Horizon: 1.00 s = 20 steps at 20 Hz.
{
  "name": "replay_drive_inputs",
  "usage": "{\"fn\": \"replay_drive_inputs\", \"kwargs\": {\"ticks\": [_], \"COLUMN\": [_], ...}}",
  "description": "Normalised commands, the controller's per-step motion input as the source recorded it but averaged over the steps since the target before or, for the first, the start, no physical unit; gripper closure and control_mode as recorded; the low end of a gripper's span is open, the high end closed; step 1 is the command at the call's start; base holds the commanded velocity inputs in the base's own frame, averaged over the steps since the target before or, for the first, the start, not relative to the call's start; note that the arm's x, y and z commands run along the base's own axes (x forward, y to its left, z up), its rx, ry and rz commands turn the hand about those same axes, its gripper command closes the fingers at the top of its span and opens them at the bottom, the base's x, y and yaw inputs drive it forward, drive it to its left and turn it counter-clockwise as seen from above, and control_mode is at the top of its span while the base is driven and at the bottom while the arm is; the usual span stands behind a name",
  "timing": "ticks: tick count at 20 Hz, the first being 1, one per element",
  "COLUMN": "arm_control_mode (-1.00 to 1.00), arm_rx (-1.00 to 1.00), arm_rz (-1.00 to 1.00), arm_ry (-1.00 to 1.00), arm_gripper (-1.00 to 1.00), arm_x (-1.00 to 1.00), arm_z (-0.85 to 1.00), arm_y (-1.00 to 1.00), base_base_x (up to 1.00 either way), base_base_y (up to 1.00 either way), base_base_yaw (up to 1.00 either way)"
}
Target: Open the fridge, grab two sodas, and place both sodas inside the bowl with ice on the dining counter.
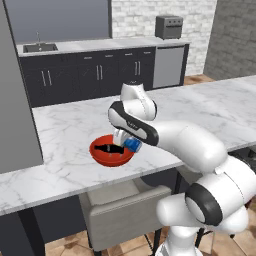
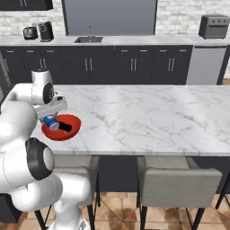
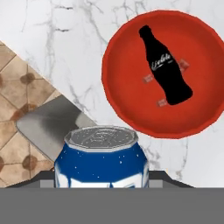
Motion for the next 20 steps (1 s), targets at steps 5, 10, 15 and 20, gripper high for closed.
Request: {"fn": "replay_drive_inputs", "kwargs": {"ticks": [5,10,15,20], "arm_control_mode": [-1.0,-1.0,-1.0,-1.0], "arm_rx": [-0.04,-0.03,-0.01,0.0], "arm_rz": [-0.02,-0.01,0.0,0.0], "arm_ry": [0.0,0.0,0.0,0.0], "arm_gripper": [1.0,1.0,1.0,1.0], "arm_x": [0.39,0.41,0.33,0.25], "arm_z": [-0.36,-0.32,-0.32,-0.27], "arm_y": [0.16,0.1,0.05,0.02], "base_base_x": [0.0,0.0,0.0,0.0], "base_base_y": [0.0,0.0,0.0,0.0], "base_base_yaw": [0.0,0.0,0.0,0.0]}}
